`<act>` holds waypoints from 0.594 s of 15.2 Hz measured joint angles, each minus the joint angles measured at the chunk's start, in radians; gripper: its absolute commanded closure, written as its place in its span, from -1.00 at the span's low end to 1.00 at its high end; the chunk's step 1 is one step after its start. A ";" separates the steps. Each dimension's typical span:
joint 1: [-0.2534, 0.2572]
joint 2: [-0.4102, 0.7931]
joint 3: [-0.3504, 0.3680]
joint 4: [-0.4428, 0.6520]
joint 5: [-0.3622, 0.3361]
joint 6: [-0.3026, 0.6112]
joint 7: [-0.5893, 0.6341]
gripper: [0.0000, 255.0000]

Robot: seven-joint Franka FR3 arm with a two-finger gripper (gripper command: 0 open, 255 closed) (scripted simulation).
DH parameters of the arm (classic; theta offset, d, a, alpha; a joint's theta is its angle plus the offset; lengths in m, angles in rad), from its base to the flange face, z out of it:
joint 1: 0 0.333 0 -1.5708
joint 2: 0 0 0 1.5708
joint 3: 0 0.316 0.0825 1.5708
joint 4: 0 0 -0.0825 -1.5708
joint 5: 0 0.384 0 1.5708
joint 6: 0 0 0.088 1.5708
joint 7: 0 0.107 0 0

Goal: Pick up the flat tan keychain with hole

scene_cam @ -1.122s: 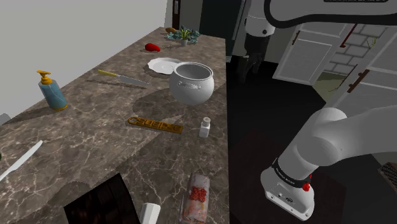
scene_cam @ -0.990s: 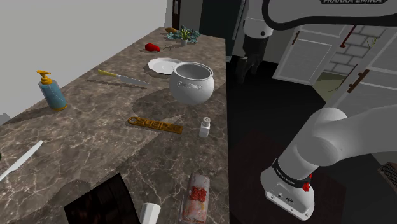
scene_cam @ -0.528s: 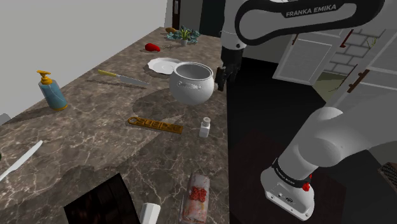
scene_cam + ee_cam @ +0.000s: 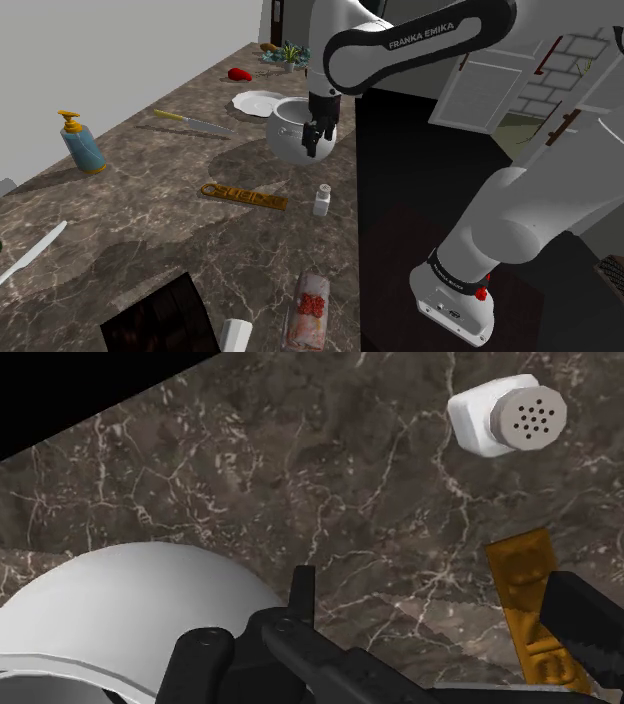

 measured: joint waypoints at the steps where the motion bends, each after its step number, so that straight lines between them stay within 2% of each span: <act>1: 0.007 0.041 0.009 0.018 0.001 0.024 0.002 -1.00; 9: 0.053 0.308 0.063 0.159 -0.011 0.163 -0.007 -1.00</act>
